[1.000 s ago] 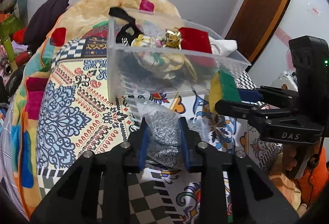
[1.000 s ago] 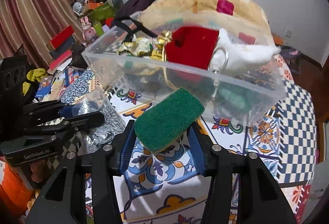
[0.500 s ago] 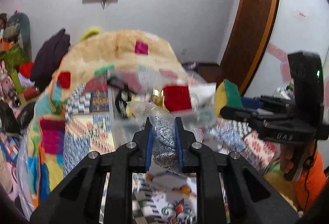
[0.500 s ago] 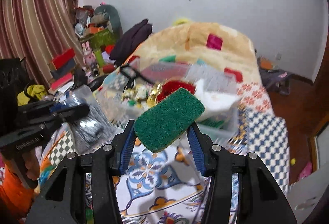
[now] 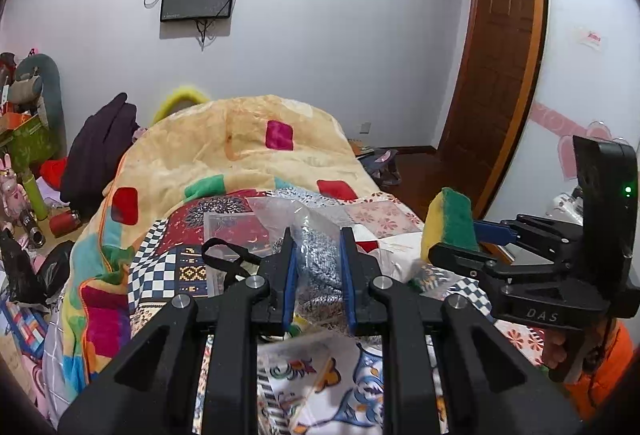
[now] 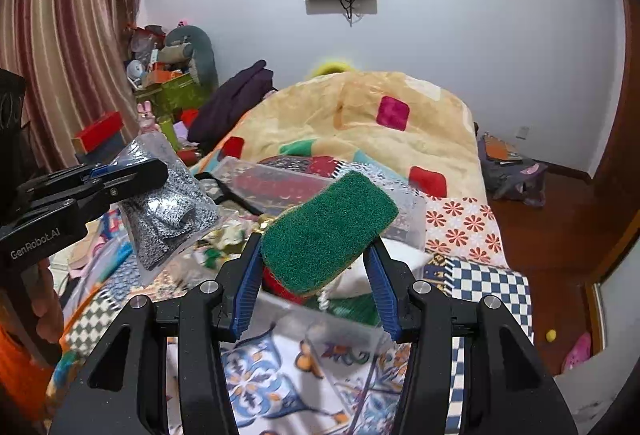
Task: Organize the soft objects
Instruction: 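Lift the sponge and foil bag and carry them over the box, then open the right tool to drop the sponge while the left tool releases the foil bag into the box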
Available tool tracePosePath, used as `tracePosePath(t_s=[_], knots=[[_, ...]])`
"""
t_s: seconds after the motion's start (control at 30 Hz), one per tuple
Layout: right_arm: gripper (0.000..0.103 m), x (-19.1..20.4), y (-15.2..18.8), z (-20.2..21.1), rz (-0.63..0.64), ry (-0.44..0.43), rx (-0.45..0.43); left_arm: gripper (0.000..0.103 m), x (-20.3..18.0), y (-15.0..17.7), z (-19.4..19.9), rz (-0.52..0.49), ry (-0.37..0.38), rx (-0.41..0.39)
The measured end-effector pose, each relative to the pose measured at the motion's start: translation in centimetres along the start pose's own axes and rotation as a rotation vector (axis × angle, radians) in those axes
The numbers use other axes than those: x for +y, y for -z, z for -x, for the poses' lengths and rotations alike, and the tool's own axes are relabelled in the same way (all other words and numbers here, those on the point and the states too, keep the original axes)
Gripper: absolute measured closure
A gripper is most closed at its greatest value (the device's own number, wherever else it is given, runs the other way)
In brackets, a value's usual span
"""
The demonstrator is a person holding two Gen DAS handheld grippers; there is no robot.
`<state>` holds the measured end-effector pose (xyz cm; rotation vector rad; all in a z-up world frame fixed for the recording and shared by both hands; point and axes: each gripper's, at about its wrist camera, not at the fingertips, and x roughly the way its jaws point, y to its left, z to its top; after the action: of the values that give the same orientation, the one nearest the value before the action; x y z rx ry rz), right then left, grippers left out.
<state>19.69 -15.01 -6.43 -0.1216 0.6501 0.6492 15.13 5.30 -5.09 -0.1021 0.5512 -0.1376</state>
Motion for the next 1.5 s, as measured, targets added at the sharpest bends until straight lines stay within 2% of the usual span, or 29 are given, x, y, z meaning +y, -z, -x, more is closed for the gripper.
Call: tracePosePath(t_s=[0.33, 0.57, 0.63, 0.7, 0.73, 0.83, 1.1, 1.4, 1.5], knots=[[0.056, -1.2, 1.6, -5.5, -0.004, 0.033, 0.128, 0.084, 1.7, 1.3, -6.7, 0.076, 0.017, 0.103], [0.048, -0.9, 2.1, -5.8, 0.021, 0.052, 0.153, 0.082, 2.0, 2.2, -7.9, 0.088, -0.009, 0.14], [0.044, -1.0, 2.1, -5.7, 0.011, 0.051, 0.156, 0.077, 1.9, 2.2, -7.9, 0.084, -0.014, 0.152], [0.038, -1.3, 2.0, -5.5, -0.006, 0.034, 0.164, 0.064, 1.9, 2.4, -7.8, 0.086, -0.01, 0.165], [0.033, -1.5, 2.0, -5.2, -0.018, 0.025, 0.167, 0.062, 2.0, 2.5, -7.6, 0.092, -0.007, 0.167], [0.032, -1.8, 2.0, -4.6, -0.038, 0.011, 0.169, 0.059, 2.1, 2.6, -6.9, 0.1, 0.0, 0.164], [0.032, -1.6, 0.9, -0.9, -0.059, -0.019, 0.105, 0.054, 1.1, 1.3, -2.3, 0.088, 0.016, 0.084], [0.032, 0.0, -1.1, 6.5, -0.061, -0.024, -0.082, 0.048, -1.5, -0.6, 4.7, 0.027, 0.013, -0.072], [0.026, 0.5, -1.5, 8.6, -0.061, -0.022, -0.143, 0.043, -2.6, -0.9, 7.1, 0.004, 0.004, -0.127]])
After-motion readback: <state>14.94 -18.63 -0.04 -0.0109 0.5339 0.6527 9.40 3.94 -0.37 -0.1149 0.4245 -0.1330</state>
